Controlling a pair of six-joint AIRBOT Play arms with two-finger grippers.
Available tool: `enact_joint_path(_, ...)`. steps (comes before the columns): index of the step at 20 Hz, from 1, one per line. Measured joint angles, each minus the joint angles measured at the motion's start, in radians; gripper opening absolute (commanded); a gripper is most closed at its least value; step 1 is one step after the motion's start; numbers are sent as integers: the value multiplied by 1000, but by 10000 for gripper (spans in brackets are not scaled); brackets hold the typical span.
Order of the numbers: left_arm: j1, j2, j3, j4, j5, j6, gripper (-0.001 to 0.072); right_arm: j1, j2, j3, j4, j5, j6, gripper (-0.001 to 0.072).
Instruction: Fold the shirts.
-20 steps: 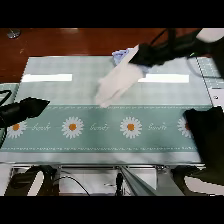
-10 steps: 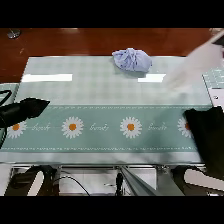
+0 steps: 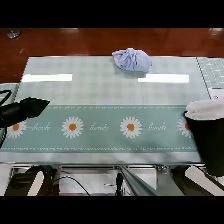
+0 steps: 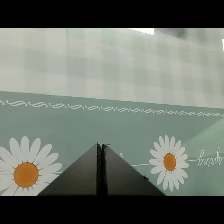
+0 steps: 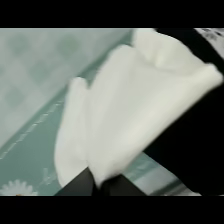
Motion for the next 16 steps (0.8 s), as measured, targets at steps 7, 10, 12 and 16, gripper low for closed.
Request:
enact_joint_path(7, 0, 0, 0, 0, 17, 0, 50, -217, 183, -297, -246, -29, 59, 618)
enact_joint_path(10, 0, -16, 11, 0, 73, 0, 50, -212, 198, -326, -145, -122, 63, 79)
enact_joint_path(12, -2, -72, 71, -2, 102, 2, 50, -174, 198, -334, 23, -235, 40, 18)
enact_joint_path(16, -55, -317, 367, -66, 77, 59, 49, 91, 148, -335, 418, -503, -73, 18)
